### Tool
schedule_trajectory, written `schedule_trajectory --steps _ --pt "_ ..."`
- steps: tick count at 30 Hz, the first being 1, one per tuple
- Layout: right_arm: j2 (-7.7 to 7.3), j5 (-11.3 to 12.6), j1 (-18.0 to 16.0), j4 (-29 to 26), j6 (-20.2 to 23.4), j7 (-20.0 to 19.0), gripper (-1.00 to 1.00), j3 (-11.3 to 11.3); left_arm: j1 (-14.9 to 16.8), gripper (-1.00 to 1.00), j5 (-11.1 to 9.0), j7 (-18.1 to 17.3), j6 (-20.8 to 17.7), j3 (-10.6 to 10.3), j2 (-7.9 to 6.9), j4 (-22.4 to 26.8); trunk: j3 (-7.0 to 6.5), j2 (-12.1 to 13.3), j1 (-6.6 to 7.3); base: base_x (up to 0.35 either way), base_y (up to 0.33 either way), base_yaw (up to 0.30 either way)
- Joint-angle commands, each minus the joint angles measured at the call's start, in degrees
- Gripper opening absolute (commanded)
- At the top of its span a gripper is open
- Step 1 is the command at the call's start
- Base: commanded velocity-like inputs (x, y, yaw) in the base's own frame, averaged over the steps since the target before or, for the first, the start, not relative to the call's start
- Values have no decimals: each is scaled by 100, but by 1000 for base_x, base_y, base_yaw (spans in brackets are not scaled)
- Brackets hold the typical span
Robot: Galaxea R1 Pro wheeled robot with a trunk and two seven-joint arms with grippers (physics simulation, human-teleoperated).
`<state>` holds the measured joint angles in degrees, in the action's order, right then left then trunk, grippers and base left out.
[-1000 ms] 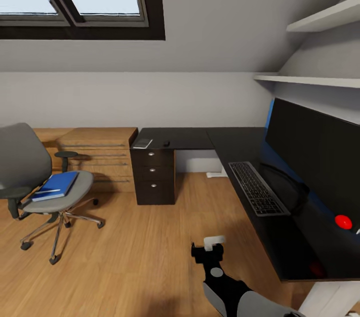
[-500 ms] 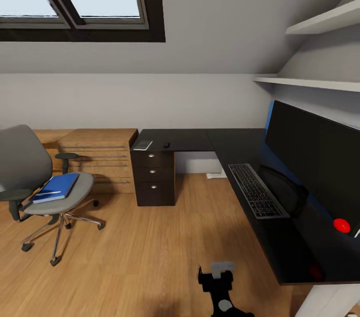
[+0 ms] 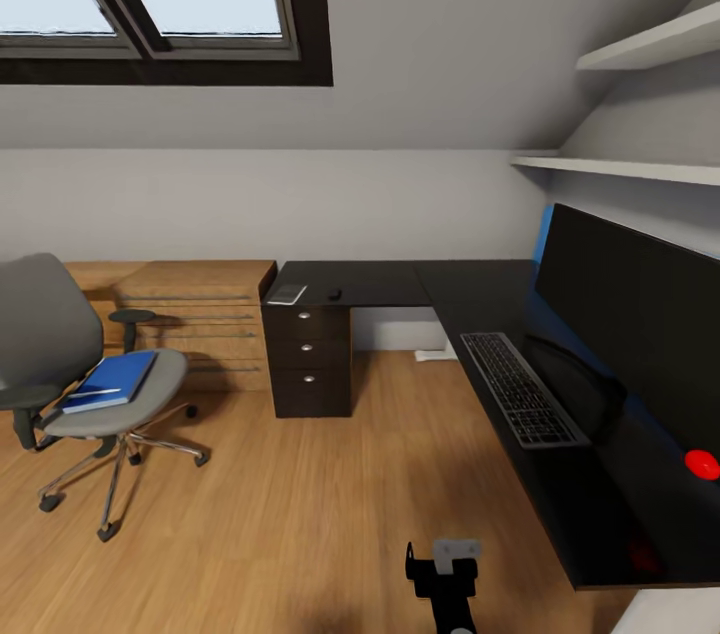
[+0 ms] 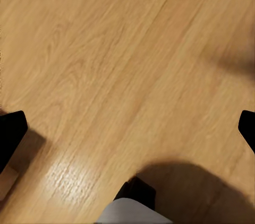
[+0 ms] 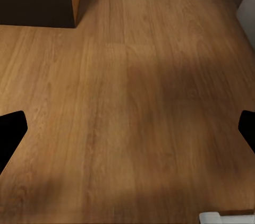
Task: In the bedroom, organize the workspace by keeping the computer under the desk, ensuring the monitor is on the desk, placing the keyboard on the desk next to the monitor, placing the mouse on the desk next to the keyboard, moving the folder from the swivel chair onto the desk next to the mouse, stacking the notebook on top of the folder with the pen on top of the notebook, and positioning the swivel chair next to the desk.
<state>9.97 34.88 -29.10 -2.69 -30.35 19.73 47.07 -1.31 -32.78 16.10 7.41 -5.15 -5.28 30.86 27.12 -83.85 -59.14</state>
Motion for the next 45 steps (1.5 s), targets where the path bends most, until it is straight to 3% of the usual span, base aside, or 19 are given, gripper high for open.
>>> schedule_trajectory --steps 1,15,23,30,45 --pt "3 26 1 4 -27 33 100 49 -1 100 -54 42 26 -52 -8 -1 -4 -3 -3 274 149 0" --pt "3 11 10 6 -76 39 100 39 -1 100 -53 42 30 -66 73 -27 -129 -3 -3 287 198 0" --pt "3 55 10 6 -76 39 100 39 -1 100 -49 42 23 -74 106 -65 -137 -3 -3 320 14 0" --pt "3 61 10 6 -92 38 100 39 -1 100 145 46 23 -73 136 -112 -138 -3 -3 322 0 8" --pt "3 54 10 23 -277 39 100 39 -1 100 190 51 36 -66 151 -124 -208 -3 -3 321 0 192"
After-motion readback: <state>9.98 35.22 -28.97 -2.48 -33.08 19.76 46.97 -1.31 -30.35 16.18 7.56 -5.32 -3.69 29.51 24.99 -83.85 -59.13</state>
